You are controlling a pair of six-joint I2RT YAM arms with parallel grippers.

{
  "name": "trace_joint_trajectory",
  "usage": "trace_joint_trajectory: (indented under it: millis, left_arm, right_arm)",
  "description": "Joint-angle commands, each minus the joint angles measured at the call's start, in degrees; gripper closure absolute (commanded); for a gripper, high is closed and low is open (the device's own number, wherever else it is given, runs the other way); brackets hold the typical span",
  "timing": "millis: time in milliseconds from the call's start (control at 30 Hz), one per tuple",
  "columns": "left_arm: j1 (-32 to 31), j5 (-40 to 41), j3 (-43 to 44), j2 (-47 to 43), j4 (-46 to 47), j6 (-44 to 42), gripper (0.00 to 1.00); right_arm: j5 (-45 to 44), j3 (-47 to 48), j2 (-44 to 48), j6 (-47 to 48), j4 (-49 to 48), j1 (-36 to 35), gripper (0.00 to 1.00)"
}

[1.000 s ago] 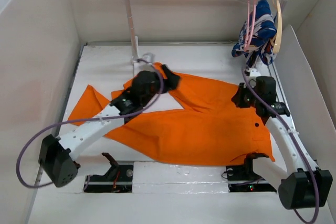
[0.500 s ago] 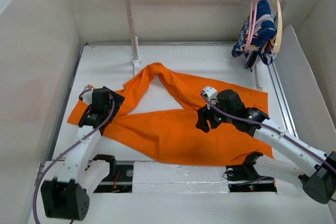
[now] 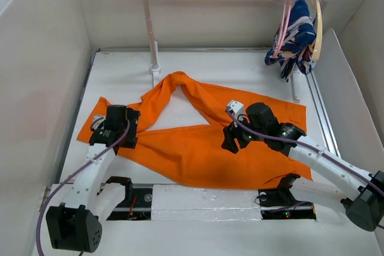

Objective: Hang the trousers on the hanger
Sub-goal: Flatten out the trousers at the center of the board.

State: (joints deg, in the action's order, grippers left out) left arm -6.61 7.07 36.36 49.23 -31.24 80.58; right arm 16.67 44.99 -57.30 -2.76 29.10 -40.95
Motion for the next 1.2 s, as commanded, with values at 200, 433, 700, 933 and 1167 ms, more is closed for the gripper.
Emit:
trace_joint_trajectory:
  millis: [200,433,700,933,1167]
  left_arm:
    - [0.11,7.60,6.71,8.68,0.21,13.29,0.08]
    - [0.11,9.01,9.43,16.59,-1.63,16.46,0.12]
    - [0.11,11.82,14.96,24.05,-6.28,18.74,0.22]
    - [0.11,13.76,19.98,29.25,-7.25,17.69,0.38]
    - [0.11,14.72,20.51,32.24,-10.15,16.46,0.50]
  right_arm:
    - [2.23,0.36,-0.80,4.43,-0.63,-0.01,0.31]
    - [4.25,1.41,-0.53,8.91,1.83,5.17,0.31]
    - [6.01,2.38,-0.97,10.41,3.15,8.25,0.31]
    - [3.11,2.82,-0.71,11.03,3.77,7.20,0.31]
    - [2.49,3.61,-0.62,11.29,4.56,7.20,0.31]
